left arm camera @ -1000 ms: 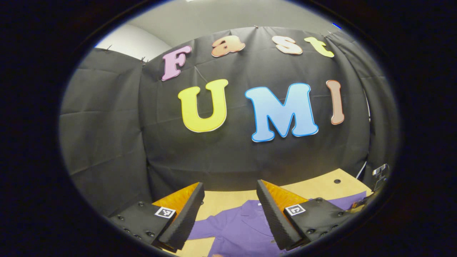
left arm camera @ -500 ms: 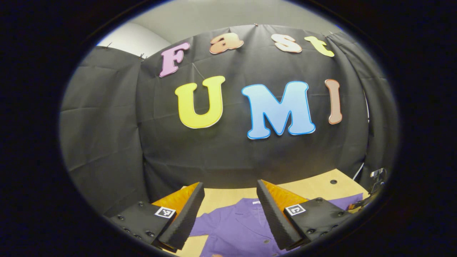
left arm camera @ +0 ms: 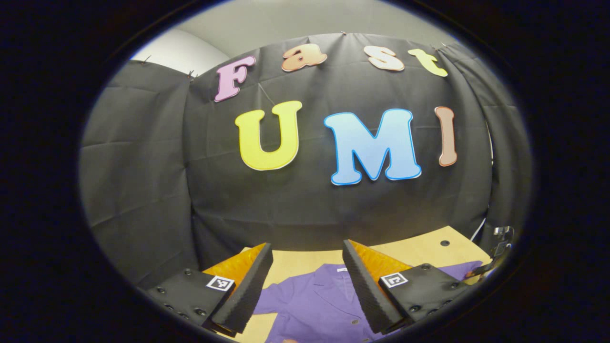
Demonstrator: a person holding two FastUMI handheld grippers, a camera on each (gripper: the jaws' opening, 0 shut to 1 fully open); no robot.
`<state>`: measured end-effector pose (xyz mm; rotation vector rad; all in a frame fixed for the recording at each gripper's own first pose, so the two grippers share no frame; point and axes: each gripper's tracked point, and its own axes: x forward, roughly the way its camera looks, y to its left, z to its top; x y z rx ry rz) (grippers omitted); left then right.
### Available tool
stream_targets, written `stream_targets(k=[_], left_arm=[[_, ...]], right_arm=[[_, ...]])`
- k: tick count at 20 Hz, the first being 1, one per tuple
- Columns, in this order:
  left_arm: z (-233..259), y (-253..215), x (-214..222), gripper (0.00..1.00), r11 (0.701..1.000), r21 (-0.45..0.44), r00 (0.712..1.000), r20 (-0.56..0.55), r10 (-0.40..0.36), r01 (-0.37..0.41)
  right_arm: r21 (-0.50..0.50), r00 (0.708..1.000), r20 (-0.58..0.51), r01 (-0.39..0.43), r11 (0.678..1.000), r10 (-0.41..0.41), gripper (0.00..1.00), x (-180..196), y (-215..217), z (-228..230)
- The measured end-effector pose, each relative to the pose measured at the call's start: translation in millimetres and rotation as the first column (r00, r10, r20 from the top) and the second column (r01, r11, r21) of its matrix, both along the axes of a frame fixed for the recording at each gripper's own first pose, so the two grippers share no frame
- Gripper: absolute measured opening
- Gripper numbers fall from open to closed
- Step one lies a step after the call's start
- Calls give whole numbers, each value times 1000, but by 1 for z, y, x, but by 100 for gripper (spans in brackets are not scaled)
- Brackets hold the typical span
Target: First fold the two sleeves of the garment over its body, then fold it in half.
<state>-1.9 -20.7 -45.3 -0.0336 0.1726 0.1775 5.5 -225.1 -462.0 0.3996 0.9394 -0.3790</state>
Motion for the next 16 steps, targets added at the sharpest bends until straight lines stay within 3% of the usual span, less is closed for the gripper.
stream_targets(k=[3,10,16], left_arm=[[-3,5,-1,99,1000,-6,1000,-3,3,-3],[-6,12,-4,99,1000,-15,1000,8,-15,15],[-12,32,-13,99,999,-29,1000,19,-24,25]], right_arm=[[0,1000,11,-9,1000,9,4,4,4,9],[26,988,152,-36,999,32,4,36,39,70],[-10,941,292,-174,985,169,4,77,113,142]])
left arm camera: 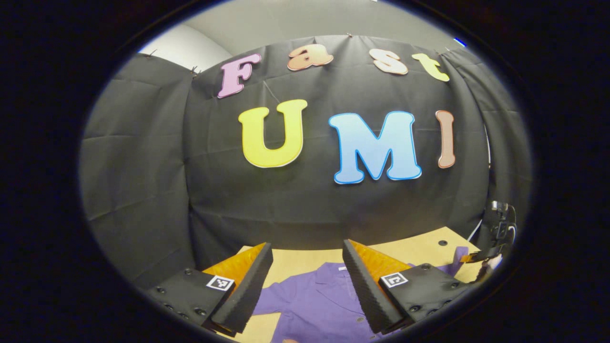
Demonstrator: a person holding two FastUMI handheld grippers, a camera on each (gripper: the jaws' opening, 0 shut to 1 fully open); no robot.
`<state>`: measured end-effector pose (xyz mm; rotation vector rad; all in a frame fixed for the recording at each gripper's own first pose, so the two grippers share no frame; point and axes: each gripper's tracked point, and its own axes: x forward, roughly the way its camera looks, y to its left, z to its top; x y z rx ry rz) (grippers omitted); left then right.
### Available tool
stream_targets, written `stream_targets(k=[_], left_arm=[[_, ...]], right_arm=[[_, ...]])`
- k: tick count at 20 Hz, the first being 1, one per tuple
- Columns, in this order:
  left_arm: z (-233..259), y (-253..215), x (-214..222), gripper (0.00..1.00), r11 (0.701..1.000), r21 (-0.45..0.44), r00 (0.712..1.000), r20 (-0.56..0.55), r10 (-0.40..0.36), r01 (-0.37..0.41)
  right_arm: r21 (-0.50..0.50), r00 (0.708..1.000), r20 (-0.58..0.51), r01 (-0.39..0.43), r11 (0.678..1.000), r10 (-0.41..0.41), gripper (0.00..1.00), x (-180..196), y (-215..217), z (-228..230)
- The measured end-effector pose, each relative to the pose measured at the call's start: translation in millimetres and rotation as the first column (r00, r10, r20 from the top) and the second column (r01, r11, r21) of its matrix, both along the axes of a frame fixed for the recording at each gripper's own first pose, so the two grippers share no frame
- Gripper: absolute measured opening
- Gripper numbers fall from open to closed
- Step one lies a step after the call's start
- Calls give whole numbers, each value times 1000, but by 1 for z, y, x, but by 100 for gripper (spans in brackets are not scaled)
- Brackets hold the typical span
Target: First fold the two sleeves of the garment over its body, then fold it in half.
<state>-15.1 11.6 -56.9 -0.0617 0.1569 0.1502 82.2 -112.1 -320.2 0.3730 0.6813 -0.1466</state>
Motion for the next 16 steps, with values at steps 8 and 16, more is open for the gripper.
stream_targets(k=[8,16], left_arm=[[-12,50,-26,99,999,5,999,3,33,-33],[-22,112,-65,99,994,40,995,-6,100,-100]], right_arm=[[7,969,139,-206,979,203,4,22,138,70],[14,902,161,-407,913,400,4,2,275,82]])
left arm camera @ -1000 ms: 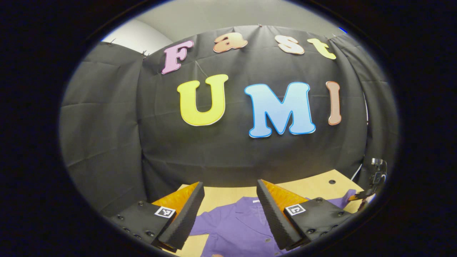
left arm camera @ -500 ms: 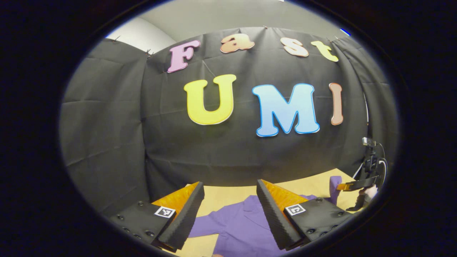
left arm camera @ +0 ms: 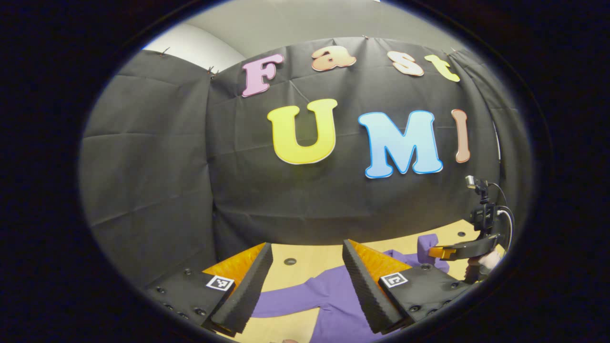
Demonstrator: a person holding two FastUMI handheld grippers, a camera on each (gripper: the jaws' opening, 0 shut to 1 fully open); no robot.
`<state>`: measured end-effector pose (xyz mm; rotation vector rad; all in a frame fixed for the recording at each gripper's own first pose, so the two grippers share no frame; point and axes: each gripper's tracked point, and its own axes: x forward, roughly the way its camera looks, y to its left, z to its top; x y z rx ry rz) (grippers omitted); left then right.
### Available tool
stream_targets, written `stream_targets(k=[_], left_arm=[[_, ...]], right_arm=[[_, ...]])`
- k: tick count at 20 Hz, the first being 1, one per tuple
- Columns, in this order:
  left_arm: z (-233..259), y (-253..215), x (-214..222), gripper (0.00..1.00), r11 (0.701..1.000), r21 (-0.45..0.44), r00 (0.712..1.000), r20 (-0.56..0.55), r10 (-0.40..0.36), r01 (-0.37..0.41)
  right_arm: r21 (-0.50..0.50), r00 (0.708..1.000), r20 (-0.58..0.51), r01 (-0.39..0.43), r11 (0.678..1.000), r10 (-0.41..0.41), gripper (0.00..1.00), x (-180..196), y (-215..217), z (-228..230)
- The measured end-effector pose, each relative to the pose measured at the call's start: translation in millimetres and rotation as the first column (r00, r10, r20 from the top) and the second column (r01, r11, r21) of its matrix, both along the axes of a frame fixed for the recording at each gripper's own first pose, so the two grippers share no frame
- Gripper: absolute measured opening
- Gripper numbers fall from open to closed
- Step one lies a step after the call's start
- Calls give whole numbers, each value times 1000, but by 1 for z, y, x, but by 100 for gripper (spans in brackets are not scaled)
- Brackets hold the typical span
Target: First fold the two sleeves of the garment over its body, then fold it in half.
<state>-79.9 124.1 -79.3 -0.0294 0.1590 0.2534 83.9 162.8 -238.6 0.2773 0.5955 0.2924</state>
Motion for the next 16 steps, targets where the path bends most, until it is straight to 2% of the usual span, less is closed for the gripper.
stream_targets(k=[9,16], left_arm=[[-19,75,-52,99,994,5,993,-29,110,-110],[-39,124,-86,99,981,10,980,-57,192,-192]], right_arm=[[-35,974,-24,-224,974,223,4,-29,139,-14],[-100,954,-72,-298,949,292,6,-47,190,-44]])
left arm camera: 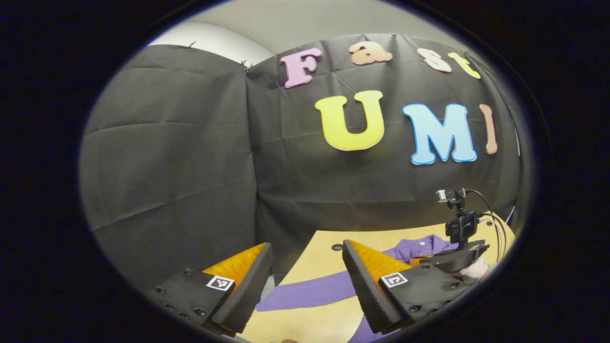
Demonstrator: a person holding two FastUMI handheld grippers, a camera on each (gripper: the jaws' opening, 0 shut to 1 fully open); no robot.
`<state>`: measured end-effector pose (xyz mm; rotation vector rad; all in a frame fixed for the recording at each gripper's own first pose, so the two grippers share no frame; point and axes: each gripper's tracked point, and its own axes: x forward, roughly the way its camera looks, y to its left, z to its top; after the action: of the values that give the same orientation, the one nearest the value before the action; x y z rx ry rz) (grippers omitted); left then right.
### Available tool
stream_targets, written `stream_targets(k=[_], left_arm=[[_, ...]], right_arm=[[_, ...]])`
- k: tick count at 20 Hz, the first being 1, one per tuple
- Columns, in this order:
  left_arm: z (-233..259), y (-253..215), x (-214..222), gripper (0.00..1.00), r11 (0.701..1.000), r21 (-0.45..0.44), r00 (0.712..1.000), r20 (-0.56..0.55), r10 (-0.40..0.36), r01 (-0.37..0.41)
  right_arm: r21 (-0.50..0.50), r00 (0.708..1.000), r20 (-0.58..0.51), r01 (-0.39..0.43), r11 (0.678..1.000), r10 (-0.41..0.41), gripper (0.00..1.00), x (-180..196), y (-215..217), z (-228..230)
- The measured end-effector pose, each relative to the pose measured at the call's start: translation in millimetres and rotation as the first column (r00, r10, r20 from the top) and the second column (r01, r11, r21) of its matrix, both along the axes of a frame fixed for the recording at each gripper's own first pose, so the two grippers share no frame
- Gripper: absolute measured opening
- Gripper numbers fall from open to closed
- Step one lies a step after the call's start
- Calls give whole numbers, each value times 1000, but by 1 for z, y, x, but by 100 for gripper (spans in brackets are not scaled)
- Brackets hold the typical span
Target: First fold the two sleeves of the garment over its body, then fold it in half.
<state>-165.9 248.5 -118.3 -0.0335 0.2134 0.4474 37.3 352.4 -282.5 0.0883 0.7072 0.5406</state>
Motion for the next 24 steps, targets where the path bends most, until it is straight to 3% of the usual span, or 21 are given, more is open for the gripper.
stream_targets(k=[2,3,4,5,8,9,12,18,24], left_arm=[[-5,10,-5,99,1000,-8,1000,-6,17,-17],[-10,15,-7,93,1000,-14,1000,-8,23,-23],[-15,18,-9,93,999,-20,1000,-12,26,-26],[-20,20,-10,93,999,-26,999,-16,28,-28],[-40,29,-12,99,999,-37,999,-34,35,-36],[-48,33,-13,96,998,-38,998,-41,38,-39],[-78,44,-14,99,997,-58,996,-68,53,-57],[-181,77,-12,100,981,-160,980,-180,81,-111],[-281,113,2,99,959,-230,954,-283,96,-165]], right_arm=[[-3,1000,-19,-20,1000,20,11,-6,10,-6],[9,999,-33,-33,999,34,17,-14,8,-8],[8,999,-37,-35,999,35,25,-16,10,-7],[9,999,-32,-38,999,38,26,-16,12,-6],[18,998,-24,-49,999,49,26,-21,20,1],[21,998,-23,-50,999,51,26,-22,20,5],[35,999,-8,-50,998,50,26,-27,19,19],[41,998,27,-53,998,52,26,-46,-1,46],[21,999,28,-18,1000,17,26,-72,-46,58]])
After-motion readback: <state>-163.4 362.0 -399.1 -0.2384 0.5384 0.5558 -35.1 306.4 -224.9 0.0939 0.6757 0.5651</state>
